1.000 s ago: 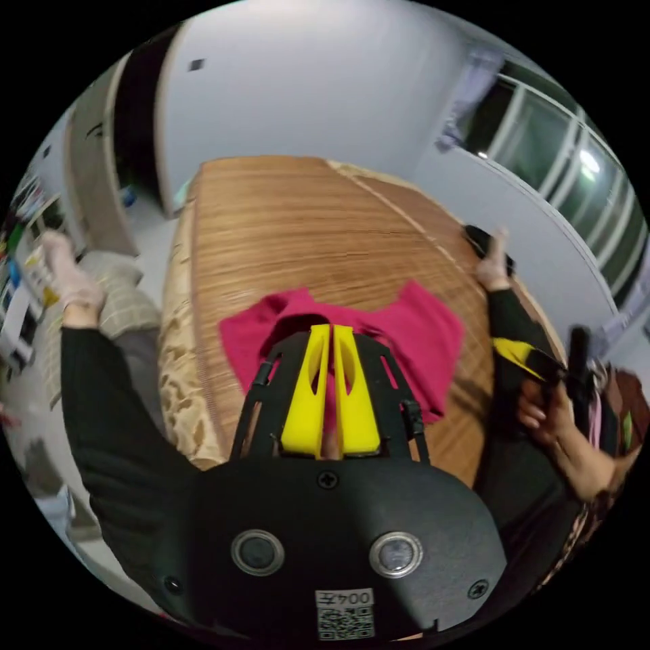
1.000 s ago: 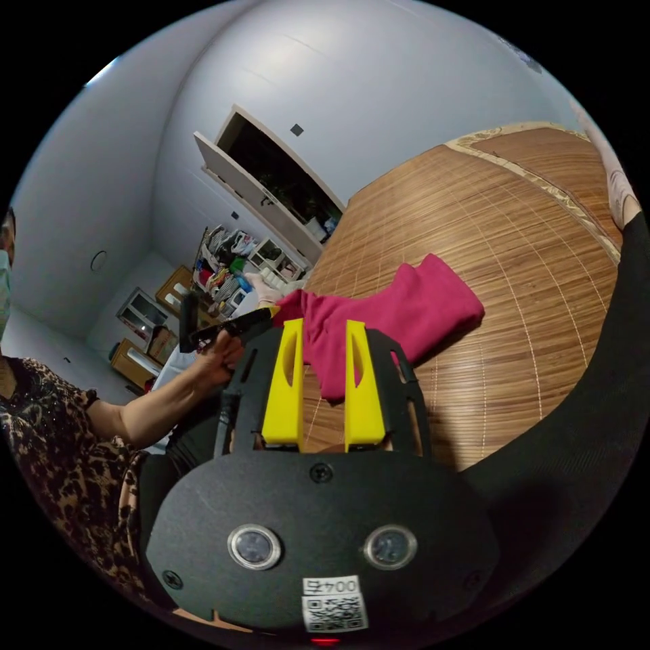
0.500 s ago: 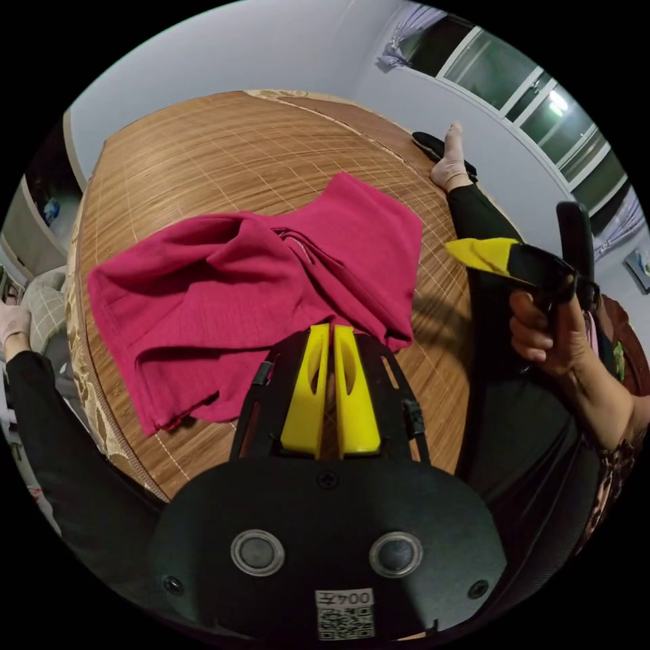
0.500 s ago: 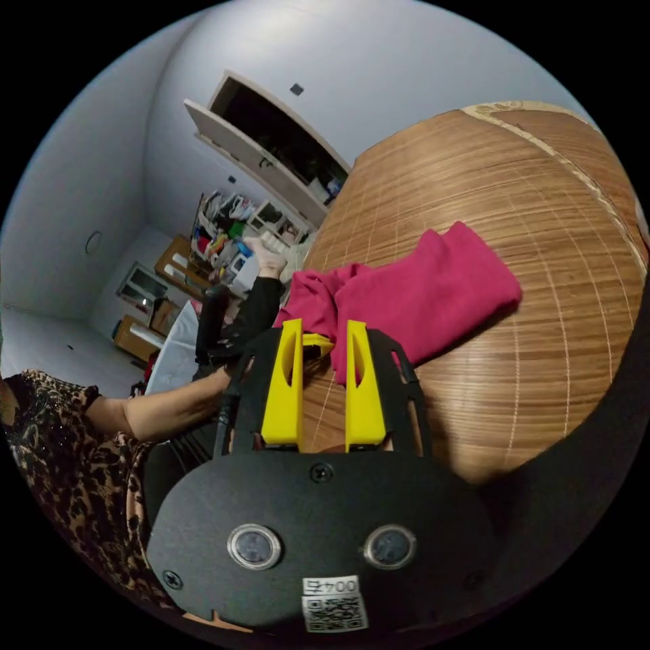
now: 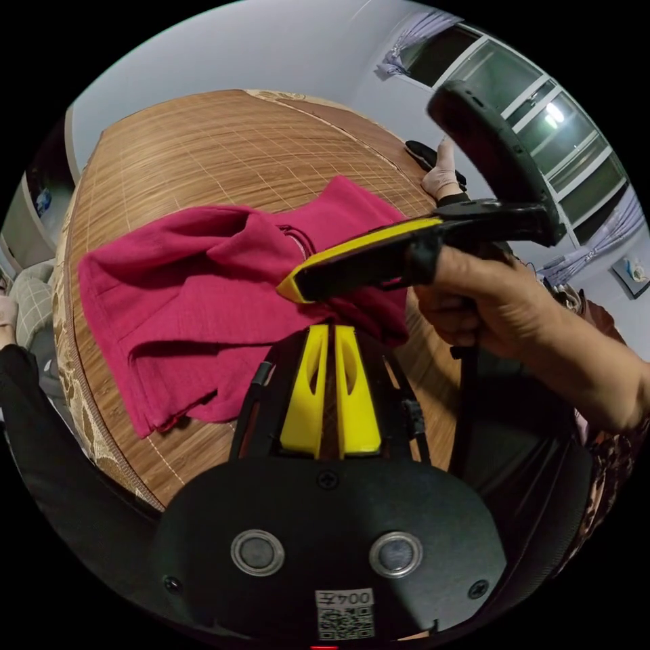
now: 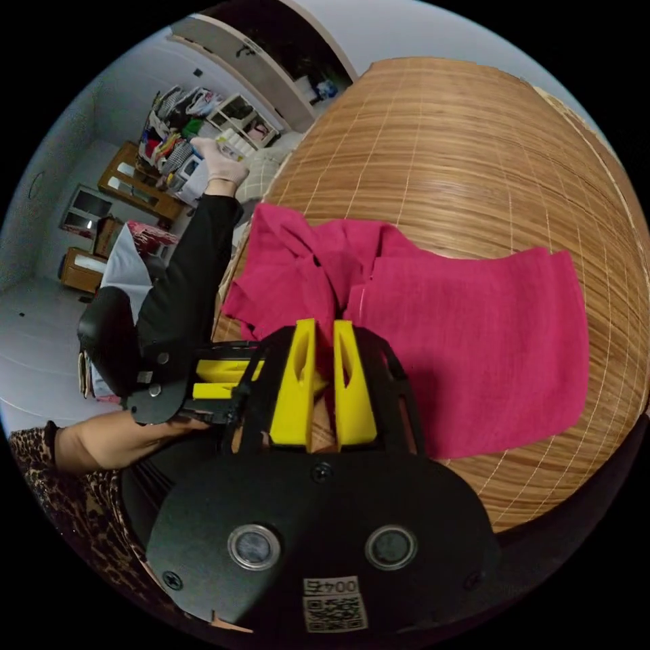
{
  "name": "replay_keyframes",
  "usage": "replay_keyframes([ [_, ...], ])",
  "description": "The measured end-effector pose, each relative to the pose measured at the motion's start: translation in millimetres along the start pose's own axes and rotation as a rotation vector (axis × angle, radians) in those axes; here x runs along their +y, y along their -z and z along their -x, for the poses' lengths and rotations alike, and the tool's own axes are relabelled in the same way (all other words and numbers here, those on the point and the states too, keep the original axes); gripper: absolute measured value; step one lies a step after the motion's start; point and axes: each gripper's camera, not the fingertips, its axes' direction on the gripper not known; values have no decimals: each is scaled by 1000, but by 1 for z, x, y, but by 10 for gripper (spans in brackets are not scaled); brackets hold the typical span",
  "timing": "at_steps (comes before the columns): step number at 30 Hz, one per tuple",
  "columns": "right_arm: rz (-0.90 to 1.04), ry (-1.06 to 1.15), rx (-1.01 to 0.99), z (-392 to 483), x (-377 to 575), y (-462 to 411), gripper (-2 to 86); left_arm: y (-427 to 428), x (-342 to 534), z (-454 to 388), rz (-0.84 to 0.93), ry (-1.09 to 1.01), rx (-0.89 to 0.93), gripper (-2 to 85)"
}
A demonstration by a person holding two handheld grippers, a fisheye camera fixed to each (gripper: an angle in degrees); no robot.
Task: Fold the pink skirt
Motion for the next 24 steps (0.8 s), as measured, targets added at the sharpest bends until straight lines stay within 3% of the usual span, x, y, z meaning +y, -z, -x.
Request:
replay_keyframes([
  [24,-167,-194,13,-64,66,35,35,72,-7,-82,0,-115,-165,25],
])
